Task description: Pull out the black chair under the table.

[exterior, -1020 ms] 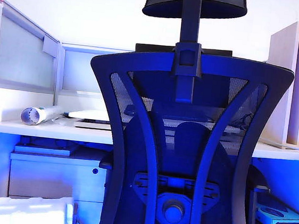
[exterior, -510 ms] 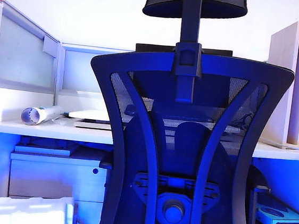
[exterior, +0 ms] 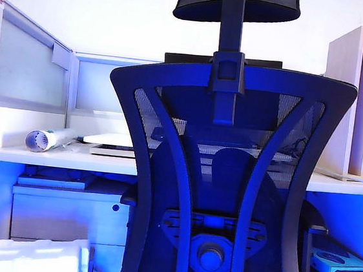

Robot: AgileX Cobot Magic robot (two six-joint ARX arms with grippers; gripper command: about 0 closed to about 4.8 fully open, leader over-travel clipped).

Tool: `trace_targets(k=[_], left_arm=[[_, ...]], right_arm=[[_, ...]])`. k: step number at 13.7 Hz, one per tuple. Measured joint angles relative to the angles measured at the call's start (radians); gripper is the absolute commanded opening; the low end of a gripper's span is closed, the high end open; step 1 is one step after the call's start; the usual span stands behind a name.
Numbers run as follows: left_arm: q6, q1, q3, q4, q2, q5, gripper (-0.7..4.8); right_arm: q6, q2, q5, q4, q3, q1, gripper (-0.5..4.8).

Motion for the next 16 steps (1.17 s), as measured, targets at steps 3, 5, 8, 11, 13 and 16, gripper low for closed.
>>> trace_targets(k=[3, 5, 8, 11, 13, 16], left_arm=[[-0.019, 0.0, 0.0, 0.0, 0.0, 0.0, -0.04], [-0.02, 0.0, 0.0, 0.0, 0.0, 0.0, -0.04], [-0.021, 0.0, 0.0, 0.023, 0.0, 0.002, -0.04], [-0.023, 0.0, 0.0, 0.079, 0.0, 0.003, -0.04], [-0.043, 0.0, 0.0, 0.117, 0.0, 0.002, -0.04], [-0.045, 0.0, 0.0, 0.132, 0.0, 0.003, -0.04]], right_arm=[[0.014, 0.365, -0.051, 0.152, 0.211, 0.026, 4.79], [0.014, 0.65, -0.054, 0.209, 0.39, 0.134, 4.79], [0.011, 0.927, -0.023, 0.263, 0.539, 0.201, 4.79], [0.01, 1.133, -0.016, 0.278, 0.668, 0.203, 4.79], [0.01, 1.237, -0.015, 0.294, 0.752, 0.209, 4.79], [0.01, 1.357, -0.013, 0.294, 0.837, 0.209, 4.79]])
